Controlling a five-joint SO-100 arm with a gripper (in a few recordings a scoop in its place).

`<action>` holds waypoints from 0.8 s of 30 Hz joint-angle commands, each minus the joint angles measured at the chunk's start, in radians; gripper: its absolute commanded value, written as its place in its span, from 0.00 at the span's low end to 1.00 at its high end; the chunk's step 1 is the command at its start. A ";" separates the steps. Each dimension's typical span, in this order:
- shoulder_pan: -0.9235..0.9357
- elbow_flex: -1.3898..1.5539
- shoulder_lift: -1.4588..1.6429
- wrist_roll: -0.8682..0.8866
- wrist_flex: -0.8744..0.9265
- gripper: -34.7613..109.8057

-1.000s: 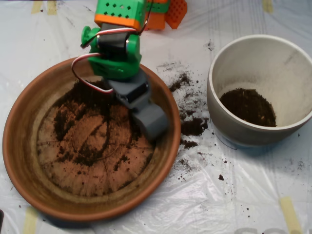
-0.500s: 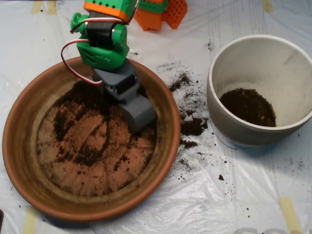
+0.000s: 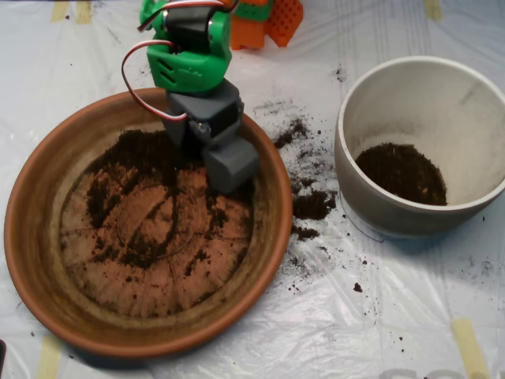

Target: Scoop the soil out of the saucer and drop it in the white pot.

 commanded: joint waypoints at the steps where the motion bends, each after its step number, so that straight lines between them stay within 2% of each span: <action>1: -0.012 0.021 0.040 -0.025 0.018 0.37; 16: 0.135 -0.140 -0.066 -0.158 0.110 0.33; 18: 0.144 -0.166 -0.086 -0.169 0.129 0.31; 20: 0.149 -0.201 -0.109 -0.161 0.149 0.24; 24: 0.149 -0.261 -0.101 -0.112 0.190 0.24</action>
